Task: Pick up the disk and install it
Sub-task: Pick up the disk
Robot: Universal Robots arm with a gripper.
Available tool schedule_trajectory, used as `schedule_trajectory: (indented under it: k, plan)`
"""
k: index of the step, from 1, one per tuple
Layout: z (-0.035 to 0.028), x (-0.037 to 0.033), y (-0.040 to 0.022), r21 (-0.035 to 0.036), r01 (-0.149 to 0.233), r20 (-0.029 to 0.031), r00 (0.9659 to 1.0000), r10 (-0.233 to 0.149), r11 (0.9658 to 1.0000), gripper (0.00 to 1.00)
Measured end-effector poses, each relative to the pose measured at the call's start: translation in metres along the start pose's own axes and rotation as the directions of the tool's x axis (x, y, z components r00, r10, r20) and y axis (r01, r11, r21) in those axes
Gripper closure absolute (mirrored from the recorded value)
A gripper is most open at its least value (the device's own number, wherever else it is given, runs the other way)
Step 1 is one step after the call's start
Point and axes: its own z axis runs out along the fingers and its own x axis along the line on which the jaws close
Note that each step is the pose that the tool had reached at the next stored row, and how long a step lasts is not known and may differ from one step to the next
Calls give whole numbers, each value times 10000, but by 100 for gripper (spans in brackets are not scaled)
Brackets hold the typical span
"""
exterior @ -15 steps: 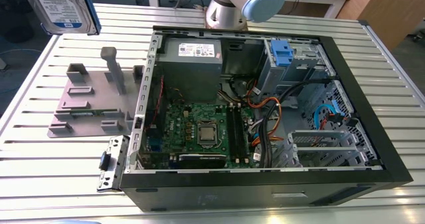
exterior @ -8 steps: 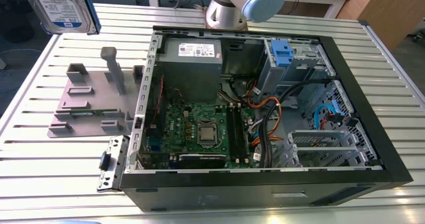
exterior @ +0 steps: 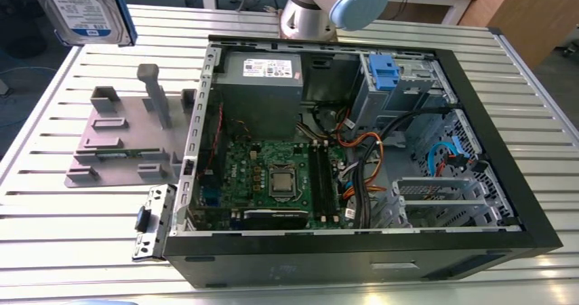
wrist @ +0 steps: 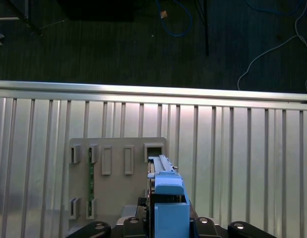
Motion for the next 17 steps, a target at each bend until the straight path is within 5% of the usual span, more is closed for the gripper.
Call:
schedule_trajectory:
  k: [17]
  plan:
    - [-87, -3, 4, 0, -1, 0, 10000, 1, 10000, 63]
